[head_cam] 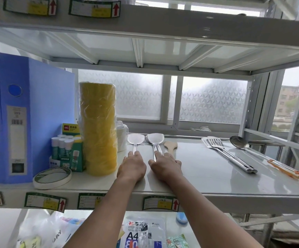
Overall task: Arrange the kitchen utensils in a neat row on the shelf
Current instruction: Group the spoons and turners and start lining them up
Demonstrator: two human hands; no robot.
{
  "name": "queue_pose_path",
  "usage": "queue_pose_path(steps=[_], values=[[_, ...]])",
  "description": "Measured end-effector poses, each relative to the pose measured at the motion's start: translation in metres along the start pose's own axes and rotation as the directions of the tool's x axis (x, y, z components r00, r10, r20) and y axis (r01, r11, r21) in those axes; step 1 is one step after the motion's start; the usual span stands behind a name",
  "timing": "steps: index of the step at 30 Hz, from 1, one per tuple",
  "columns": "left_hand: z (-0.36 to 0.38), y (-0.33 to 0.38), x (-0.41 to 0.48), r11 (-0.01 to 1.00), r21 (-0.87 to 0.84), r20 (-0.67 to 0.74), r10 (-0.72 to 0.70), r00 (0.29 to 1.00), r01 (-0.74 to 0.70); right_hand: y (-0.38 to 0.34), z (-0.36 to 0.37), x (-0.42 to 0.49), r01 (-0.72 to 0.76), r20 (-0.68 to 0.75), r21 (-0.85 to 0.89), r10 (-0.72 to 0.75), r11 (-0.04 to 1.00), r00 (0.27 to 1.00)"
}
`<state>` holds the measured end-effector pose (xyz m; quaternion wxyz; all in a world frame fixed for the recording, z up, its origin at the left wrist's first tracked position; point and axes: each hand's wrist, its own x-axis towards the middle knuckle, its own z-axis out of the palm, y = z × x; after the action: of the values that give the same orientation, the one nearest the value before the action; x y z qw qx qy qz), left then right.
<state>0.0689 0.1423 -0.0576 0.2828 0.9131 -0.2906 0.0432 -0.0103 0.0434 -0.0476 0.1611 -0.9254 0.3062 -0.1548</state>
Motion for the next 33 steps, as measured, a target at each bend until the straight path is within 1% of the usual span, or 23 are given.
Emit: queue_pose_path(steps=[18, 30, 33], values=[[-0.0059, 0.0027, -0.0039, 1.0, 0.028, 0.002, 0.003, 1.0, -0.003, -0.0017, -0.0022, 0.0, 0.003, 0.014, 0.011, -0.003, 1.0, 1.0], [-0.0065, 0.0021, -0.0009, 1.0, -0.008, -0.005, -0.01, 1.0, 0.01, -0.003, 0.0002, 0.0008, -0.011, 0.037, -0.009, 0.011, 1.0, 0.999], [-0.0058, 0.002, 0.0013, 1.0, -0.02, -0.004, -0.012, 1.0, 0.012, -0.0042, -0.0022, -0.0007, -0.031, 0.043, 0.035, 0.03, 0.999, 0.999]])
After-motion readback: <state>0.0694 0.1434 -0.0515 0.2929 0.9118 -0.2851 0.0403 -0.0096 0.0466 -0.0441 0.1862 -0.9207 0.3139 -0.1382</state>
